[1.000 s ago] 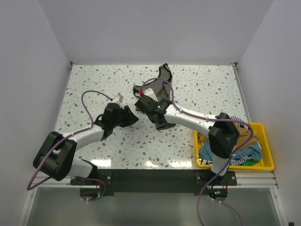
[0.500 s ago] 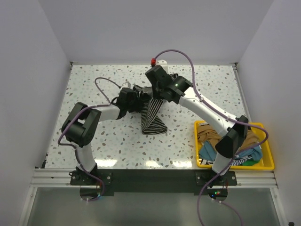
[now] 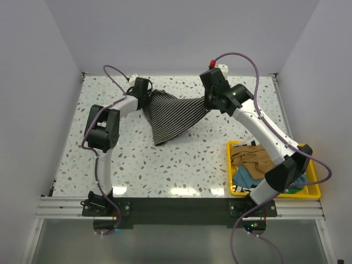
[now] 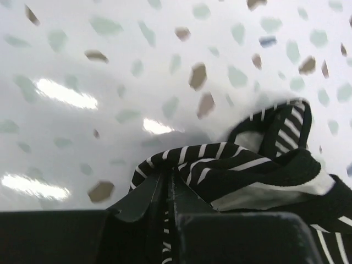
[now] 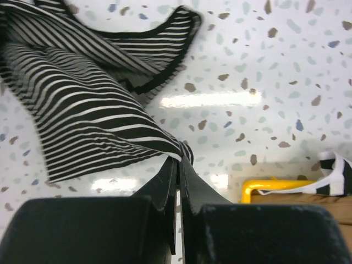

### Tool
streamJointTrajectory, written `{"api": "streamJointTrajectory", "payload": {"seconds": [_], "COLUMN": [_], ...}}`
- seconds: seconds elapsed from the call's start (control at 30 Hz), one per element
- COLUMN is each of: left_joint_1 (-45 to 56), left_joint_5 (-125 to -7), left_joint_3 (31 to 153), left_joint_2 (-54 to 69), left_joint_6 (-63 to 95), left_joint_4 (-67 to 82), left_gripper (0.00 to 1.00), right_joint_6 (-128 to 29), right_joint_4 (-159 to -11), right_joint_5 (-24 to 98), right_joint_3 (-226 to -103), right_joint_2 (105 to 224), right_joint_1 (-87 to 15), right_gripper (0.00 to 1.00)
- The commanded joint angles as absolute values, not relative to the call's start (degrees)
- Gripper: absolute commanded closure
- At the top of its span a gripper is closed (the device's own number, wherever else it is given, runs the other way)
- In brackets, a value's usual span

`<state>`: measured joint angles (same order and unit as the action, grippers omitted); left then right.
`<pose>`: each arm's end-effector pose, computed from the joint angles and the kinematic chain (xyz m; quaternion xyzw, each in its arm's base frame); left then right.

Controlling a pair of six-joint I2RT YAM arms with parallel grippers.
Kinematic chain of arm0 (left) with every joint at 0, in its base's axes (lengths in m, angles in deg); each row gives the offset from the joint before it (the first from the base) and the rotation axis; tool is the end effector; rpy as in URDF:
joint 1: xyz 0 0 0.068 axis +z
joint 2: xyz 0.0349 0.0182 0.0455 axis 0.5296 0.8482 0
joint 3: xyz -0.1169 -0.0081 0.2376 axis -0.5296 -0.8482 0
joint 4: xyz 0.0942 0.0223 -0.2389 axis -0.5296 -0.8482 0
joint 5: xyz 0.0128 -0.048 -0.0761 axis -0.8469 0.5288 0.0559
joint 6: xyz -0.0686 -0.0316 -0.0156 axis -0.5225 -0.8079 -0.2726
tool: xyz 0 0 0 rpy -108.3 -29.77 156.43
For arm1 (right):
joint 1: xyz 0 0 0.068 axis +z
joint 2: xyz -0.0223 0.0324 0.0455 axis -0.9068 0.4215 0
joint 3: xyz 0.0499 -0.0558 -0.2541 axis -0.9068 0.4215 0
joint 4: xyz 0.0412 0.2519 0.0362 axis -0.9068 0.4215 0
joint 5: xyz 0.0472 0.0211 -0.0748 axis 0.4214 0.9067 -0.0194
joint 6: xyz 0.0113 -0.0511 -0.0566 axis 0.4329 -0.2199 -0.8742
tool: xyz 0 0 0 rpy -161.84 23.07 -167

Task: Fold and stack the tank tops
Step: Flatten the tank top out

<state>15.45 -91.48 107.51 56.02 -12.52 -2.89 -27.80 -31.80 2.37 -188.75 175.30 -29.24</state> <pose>0.4758 -0.1208 0.1335 -0.2444 0.8806 -0.0592 0.4016 0.3023 0.1821 0.3663 0.0272 0.9055 0.0130 0.4233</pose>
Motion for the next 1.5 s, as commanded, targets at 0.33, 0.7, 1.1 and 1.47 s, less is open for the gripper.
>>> {"api": "streamJointTrajectory", "payload": {"seconds": [0.33,0.7,1.1,1.47], "left_joint_1": [18.1,14.0,7.5,6.3], "left_joint_5": [-91.4,-83.2,-83.4,-79.3], "left_joint_3": [126.4,84.1,64.7,64.1], "left_joint_2": [54.4,26.6,21.2,26.4], "left_joint_6": [2.5,-13.1,-20.7,-24.1], "left_joint_4": [-12.2,2.7,8.5,9.8], "left_gripper": [0.59,0.62,0.59,0.6], "right_joint_6": [-28.6,-27.9,-28.1,-28.6], "right_joint_4": [-33.7,-36.3,-41.0,-42.7], "right_joint_5": [-4.0,-7.2,-2.7,-0.9], "right_joint_3": [-175.4,-171.9,-169.5,-168.2], "right_joint_2": [177.0,182.1,182.6,182.2], "right_joint_1": [-37.8,-39.7,-40.7,-42.2], "right_gripper": [1.0,1.0,1.0,1.0]}}
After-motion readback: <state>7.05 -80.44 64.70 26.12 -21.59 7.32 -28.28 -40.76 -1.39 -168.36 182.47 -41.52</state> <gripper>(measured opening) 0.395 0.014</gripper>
